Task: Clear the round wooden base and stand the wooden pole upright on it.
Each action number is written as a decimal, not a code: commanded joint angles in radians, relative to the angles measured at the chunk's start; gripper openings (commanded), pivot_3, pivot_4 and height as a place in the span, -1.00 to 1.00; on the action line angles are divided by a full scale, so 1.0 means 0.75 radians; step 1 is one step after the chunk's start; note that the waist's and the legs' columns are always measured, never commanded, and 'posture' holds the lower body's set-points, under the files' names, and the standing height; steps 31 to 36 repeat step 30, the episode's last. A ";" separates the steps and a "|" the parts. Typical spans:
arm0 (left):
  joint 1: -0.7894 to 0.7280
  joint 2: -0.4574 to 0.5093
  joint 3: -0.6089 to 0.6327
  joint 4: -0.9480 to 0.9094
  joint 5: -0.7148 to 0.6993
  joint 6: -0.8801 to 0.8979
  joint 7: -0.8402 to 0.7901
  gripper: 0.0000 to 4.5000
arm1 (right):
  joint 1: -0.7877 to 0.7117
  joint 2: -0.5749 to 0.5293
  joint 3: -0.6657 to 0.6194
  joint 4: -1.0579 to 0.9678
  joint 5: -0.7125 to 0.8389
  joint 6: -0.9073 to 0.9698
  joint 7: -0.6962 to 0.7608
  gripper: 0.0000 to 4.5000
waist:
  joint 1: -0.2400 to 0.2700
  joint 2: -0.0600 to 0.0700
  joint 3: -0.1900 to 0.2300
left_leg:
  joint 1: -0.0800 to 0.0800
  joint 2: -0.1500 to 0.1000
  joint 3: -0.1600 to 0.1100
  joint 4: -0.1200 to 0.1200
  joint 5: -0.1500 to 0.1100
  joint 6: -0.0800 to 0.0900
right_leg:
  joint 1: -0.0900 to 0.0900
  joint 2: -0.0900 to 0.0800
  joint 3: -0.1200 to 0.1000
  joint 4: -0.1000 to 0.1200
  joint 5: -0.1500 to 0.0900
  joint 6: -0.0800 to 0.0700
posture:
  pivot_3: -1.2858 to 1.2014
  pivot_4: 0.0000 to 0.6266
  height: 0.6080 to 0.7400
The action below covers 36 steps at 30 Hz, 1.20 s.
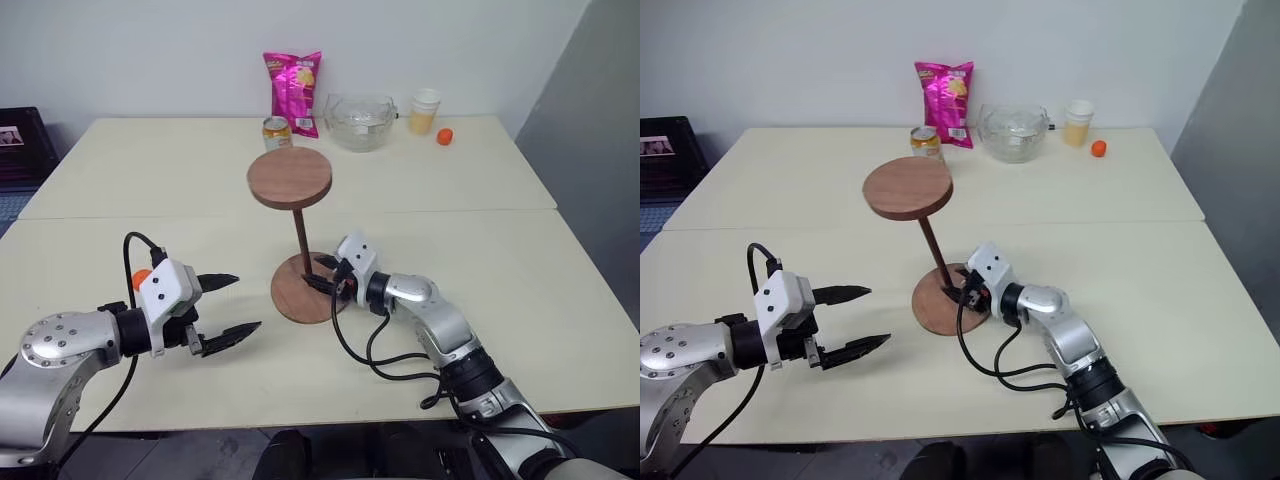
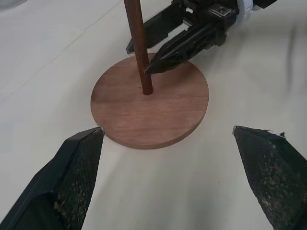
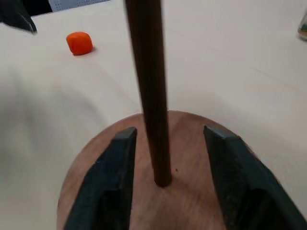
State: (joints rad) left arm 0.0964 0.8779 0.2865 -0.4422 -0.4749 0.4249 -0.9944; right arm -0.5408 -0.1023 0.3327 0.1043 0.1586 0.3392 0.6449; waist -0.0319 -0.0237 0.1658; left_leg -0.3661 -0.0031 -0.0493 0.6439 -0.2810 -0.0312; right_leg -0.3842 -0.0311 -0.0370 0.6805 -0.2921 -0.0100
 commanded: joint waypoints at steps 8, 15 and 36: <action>-0.046 0.003 0.028 -0.017 -0.029 0.034 0.038 1.00 | -0.004 -0.083 -0.031 -0.173 0.057 0.030 0.125 0.99 | 0.003 0.000 0.001 | 0.000 0.001 0.000 0.000 0.000 0.000 | 0.000 0.001 0.000 0.000 -0.001 -0.001 | 0.03 -0.52 1.00; -0.074 0.048 0.066 -0.017 -0.007 0.155 0.125 1.00 | 0.048 -0.418 -0.116 -0.397 0.137 0.061 0.370 0.99 | 0.010 -0.002 0.008 | -0.002 0.000 0.000 0.001 0.000 0.000 | 0.000 0.000 -0.001 -0.002 -0.001 0.000 | 0.03 -0.52 1.00; -0.048 0.099 0.139 0.060 0.005 0.128 0.079 1.00 | 0.316 -1.008 -0.561 -0.671 0.444 0.168 0.651 0.99 | 0.015 -0.004 0.021 | -0.002 0.001 0.001 0.000 0.000 0.000 | 0.000 0.000 -0.001 -0.003 -0.001 0.000 | 0.03 -0.52 1.00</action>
